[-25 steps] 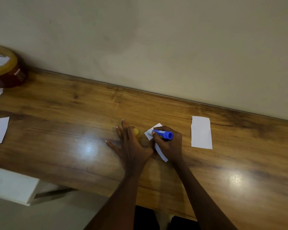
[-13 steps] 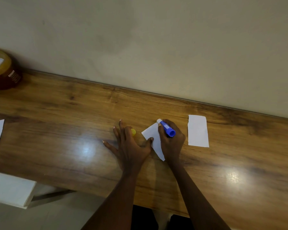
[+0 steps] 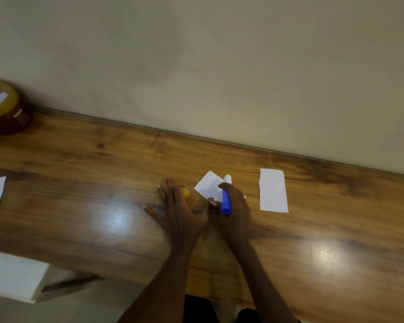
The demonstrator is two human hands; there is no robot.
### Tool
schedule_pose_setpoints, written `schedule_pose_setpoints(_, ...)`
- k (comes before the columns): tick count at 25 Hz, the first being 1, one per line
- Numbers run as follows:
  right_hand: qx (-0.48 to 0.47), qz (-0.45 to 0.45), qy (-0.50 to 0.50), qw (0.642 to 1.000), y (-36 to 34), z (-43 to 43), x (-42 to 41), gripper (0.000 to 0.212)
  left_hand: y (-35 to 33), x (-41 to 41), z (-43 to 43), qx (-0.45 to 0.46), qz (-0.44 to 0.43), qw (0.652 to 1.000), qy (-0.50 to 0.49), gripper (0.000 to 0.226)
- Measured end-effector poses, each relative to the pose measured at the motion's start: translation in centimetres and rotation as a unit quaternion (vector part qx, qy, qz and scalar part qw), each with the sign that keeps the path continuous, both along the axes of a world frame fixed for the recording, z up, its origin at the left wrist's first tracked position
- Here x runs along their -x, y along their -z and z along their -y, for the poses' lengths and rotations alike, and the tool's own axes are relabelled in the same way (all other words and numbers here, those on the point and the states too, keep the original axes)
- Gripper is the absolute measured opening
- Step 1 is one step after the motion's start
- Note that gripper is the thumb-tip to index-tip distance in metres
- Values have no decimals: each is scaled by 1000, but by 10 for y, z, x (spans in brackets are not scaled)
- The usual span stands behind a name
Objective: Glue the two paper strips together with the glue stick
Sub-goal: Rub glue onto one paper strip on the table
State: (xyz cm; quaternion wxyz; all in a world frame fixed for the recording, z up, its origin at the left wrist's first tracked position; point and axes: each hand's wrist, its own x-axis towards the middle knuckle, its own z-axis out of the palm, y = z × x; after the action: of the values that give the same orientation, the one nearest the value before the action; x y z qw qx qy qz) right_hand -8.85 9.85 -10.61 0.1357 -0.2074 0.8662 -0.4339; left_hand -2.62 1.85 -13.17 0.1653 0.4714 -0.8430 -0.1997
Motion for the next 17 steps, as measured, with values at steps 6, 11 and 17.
schedule_pose_setpoints(6,-33,19,-206,978,-8,-9,53,46,-1,1,0,7,-5,1000,-10,65)
schedule_pose_setpoints(11,-130,-25,-374,918,-18,0,83,52,1,3,-1,12,15,1000,-17,65)
schedule_pose_setpoints(17,208,102,-57,971,-11,9,42,29,2,3,0,17,25,999,-14,67)
